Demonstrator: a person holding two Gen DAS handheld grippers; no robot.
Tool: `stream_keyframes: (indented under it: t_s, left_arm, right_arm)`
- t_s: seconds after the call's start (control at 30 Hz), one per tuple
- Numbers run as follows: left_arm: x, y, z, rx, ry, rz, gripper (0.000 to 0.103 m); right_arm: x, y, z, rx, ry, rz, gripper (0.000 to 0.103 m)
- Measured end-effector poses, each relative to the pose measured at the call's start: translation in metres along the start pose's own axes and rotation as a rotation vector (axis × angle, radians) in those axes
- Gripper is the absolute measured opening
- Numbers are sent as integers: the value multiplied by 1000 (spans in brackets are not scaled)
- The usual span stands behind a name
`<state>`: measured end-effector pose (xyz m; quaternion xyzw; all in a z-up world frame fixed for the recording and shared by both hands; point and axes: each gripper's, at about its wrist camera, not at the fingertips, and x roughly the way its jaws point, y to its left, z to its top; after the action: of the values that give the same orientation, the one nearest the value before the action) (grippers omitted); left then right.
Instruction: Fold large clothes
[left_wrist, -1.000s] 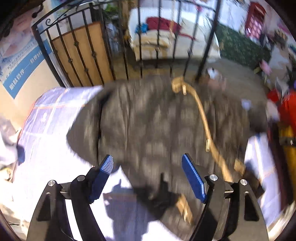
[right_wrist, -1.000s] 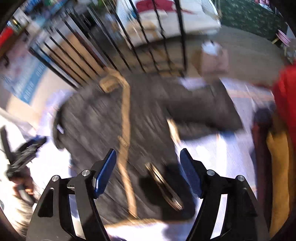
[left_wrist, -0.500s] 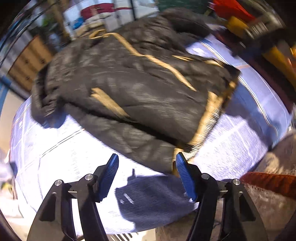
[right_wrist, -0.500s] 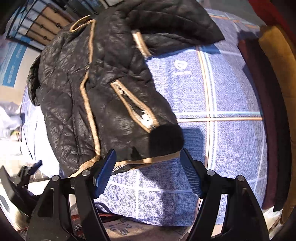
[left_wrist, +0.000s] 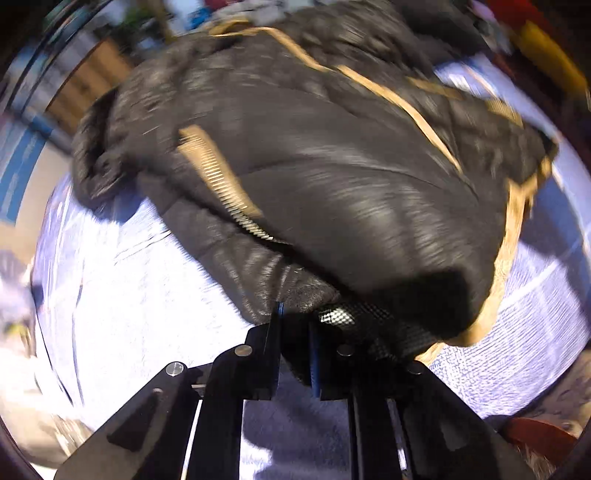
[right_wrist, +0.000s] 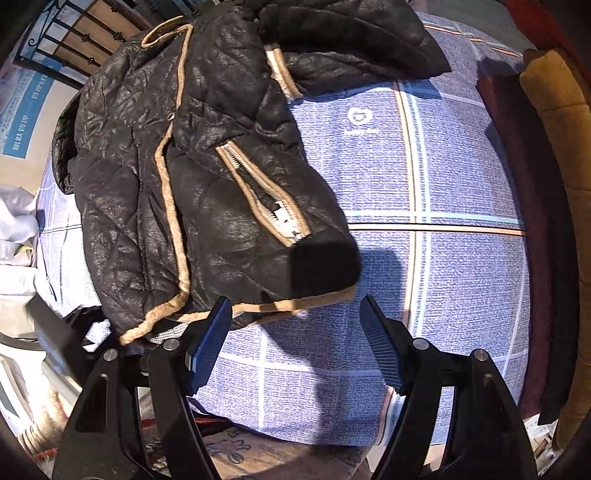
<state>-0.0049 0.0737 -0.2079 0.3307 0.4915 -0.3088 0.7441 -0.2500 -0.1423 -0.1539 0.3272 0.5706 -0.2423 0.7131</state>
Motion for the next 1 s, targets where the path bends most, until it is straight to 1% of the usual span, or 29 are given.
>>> stream_keyframes:
  t_s: [0.07, 0.1, 0.13, 0.17, 0.2, 0.23, 0.27, 0.3, 0.33, 0.37, 0.4, 0.43, 0.47, 0.5, 0.53, 0.57, 0.63, 0.67, 0.73, 0.77, 0.8, 0.83, 0.87, 0.93, 0.97, 1.0]
  left_arm:
    - [-26, 41, -16, -185, -27, -57, 12]
    - [-34, 58, -26, -261, -26, -78, 12]
    - [-40, 77, -41, -352, -14, -93, 12]
    - [-42, 91, -55, -422, 4, -103, 11]
    - [-40, 107, -72, -505, 36, -119, 10]
    - [-35, 118, -87, -569, 75, -106, 4]
    - [-28, 131, -106, -639, 128, -56, 0]
    - [-19, 147, -126, -734, 173, -47, 0]
    - [-11, 163, -144, -838, 214, -55, 0]
    - [-6, 180, -163, -950, 260, -40, 0]
    - [-7, 189, -173, -1008, 268, -22, 0]
    - [-15, 194, -173, -1006, 230, -18, 0]
    - [-25, 191, -163, -928, 184, 3, 0]
    - [-33, 183, -148, -815, 146, 26, 1]
    - [-37, 174, -130, -722, 128, 24, 13]
    - [-40, 161, -113, -634, 114, 7, 39]
    - [-51, 132, -85, -503, 42, -49, 60]
    - [-56, 115, -73, -437, 1, -89, 66]
    - [-59, 81, -52, -307, -23, -119, 72]
    - [-54, 64, -43, -264, -24, -127, 72]
    - [-51, 53, -40, -223, -23, -118, 72]
    - [-42, 42, -38, -179, -14, -81, 72]
    - [-31, 35, -37, -141, 7, -11, 72]
    - [-4, 39, -36, -125, 34, 103, 72]
    - [4, 46, -37, -136, 50, 131, 68]
    - [12, 53, -35, -150, 66, 169, 60]
  right_arm:
    - [1, -8, 0, 0, 8, -14, 72]
    - [1, -12, 0, 2, 13, -20, 72]
    - [2, -17, 0, 10, 14, -21, 72]
    - [2, -21, 1, 14, 18, -22, 72]
    - [4, -25, 2, 22, 25, -23, 72]
    - [5, -27, 2, 28, 33, -22, 72]
    - [8, -29, 2, 36, 42, -17, 72]
    - [10, -31, 3, 42, 51, -11, 72]
    - [12, -32, 4, 46, 60, -4, 72]
    - [15, -32, 6, 50, 71, 8, 72]
    - [17, -32, 8, 49, 81, 16, 72]
    - [19, -31, 10, 44, 89, 20, 72]
    - [21, -29, 10, 38, 93, 19, 72]
    - [23, -25, 10, 31, 96, 17, 72]
    - [24, -22, 12, 18, 101, 19, 72]
    - [26, -19, 10, 12, 102, 20, 72]
    - [30, -12, 10, 1, 106, 19, 72]
    - [30, -9, 8, 1, 105, 19, 72]
    - [29, -3, 8, -4, 102, 26, 72]
    - [29, -1, 8, -7, 100, 28, 72]
    - [28, 0, 7, -11, 98, 28, 72]
    - [28, 0, 7, -12, 99, 30, 72]
    - [28, 0, 5, -11, 100, 32, 72]
    - [30, 0, 0, -5, 110, 32, 72]
    - [32, -1, -2, -3, 113, 34, 72]
    - [33, -1, -2, 0, 116, 33, 72]
